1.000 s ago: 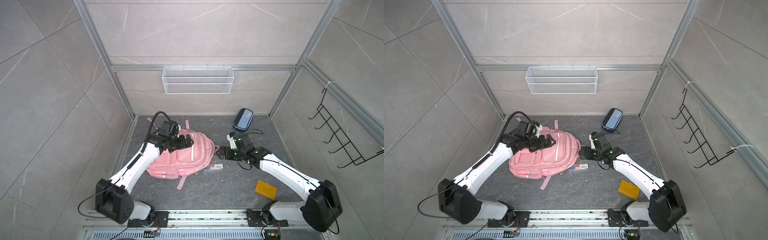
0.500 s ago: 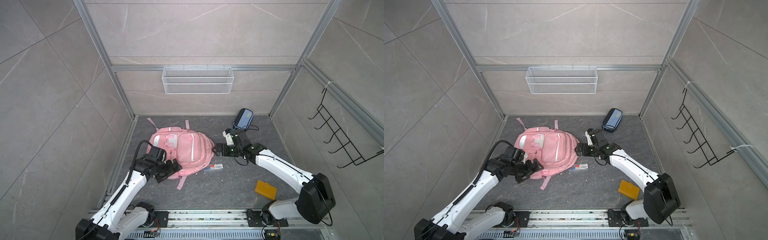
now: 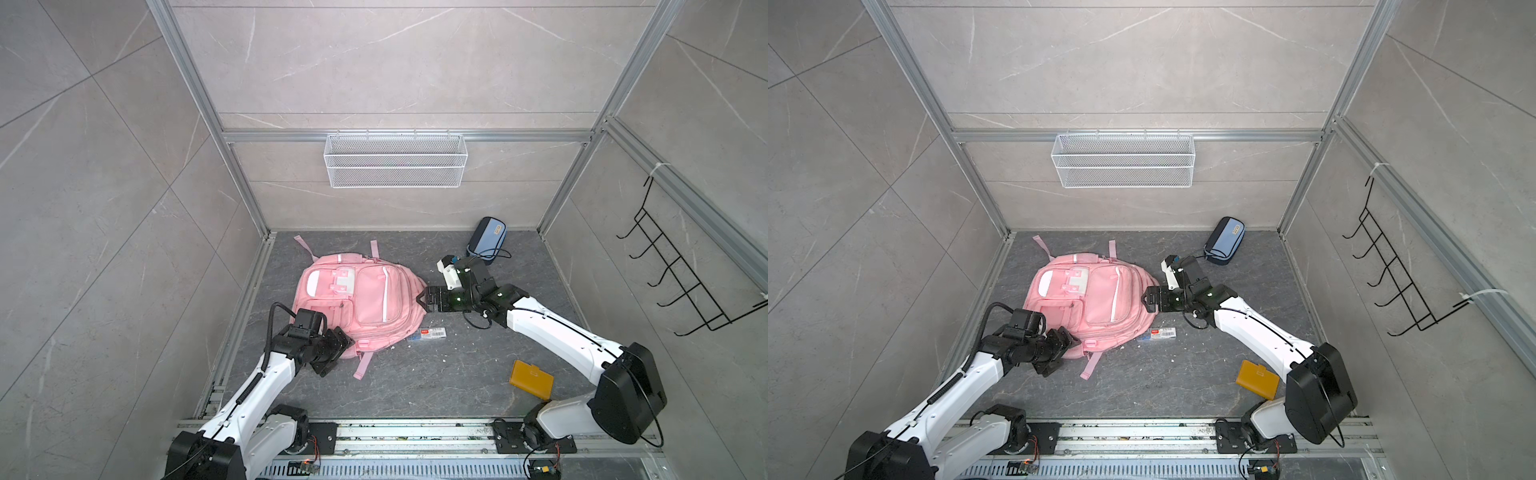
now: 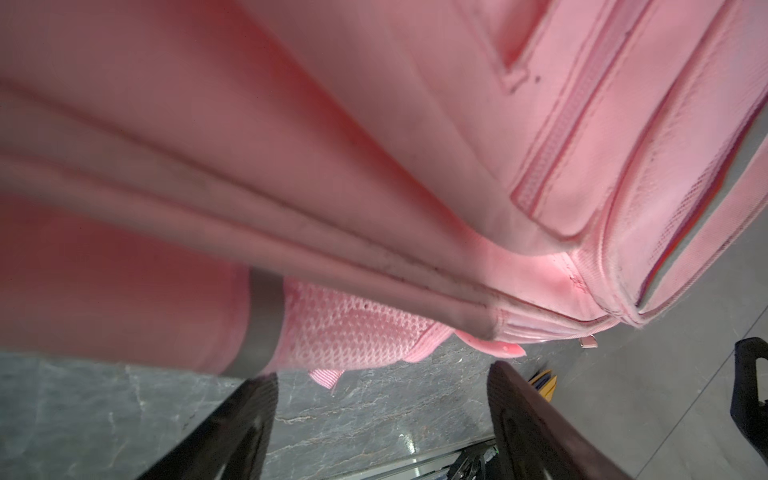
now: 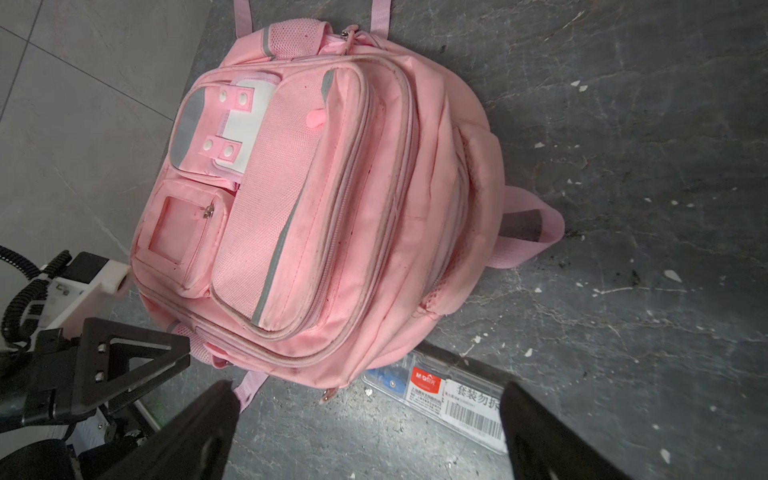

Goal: Pack the student bag

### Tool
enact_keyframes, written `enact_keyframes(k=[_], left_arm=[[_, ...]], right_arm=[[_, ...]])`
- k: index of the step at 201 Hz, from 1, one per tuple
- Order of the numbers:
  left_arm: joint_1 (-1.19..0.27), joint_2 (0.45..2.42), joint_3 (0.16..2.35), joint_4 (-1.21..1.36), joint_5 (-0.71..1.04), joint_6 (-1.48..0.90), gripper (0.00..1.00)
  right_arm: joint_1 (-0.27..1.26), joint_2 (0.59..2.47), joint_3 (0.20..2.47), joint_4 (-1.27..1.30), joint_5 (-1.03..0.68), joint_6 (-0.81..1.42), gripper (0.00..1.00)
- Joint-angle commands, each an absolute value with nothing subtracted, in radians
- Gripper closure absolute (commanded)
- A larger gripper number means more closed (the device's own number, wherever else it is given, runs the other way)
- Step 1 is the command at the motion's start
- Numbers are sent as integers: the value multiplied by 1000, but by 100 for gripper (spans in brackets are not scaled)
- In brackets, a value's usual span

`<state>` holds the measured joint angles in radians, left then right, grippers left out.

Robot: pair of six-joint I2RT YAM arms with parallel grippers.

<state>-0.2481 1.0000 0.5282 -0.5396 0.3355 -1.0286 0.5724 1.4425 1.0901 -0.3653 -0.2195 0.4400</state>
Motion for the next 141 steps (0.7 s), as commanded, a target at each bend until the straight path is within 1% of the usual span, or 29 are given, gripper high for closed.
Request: enact_keyframes(k=[1, 8, 16, 36, 66, 82, 97, 101, 109, 120, 141], left_arm=[[-242, 1026, 496, -460, 285, -1127, 31], [-244, 1032, 481, -437, 269, -1153, 36], [-242, 1037, 468, -408, 256, -1178, 39], [-243, 1056, 455, -339, 236, -1203, 41], [-242, 1102, 478, -324, 216, -1168, 42], [-243, 1123, 473, -289, 216, -1163, 46], [-242, 1137, 468, -263, 215, -1172, 59], [-242, 1141, 468, -257, 215, -1175, 64], [-242, 1145, 472, -248, 218, -1173, 76], [-243, 1146, 485, -248, 224, -1165, 100], [-243, 1139, 520, -260, 236, -1138, 100]], right_arm=[[586, 1466, 1133, -363, -235, 421, 0], [590, 1475, 1141, -369, -236, 418, 0], [596, 1483, 1156, -380, -232, 409, 0], [609, 1495, 1181, -394, -223, 394, 0], [615, 1508, 1193, -391, -231, 399, 0], [620, 1508, 1190, -384, -230, 402, 0], [627, 1507, 1183, -377, -235, 402, 0], [628, 1507, 1183, -376, -237, 401, 0], [631, 1508, 1181, -376, -245, 391, 0], [635, 1504, 1181, -379, -251, 366, 0], [637, 1486, 1175, -381, -275, 297, 0]])
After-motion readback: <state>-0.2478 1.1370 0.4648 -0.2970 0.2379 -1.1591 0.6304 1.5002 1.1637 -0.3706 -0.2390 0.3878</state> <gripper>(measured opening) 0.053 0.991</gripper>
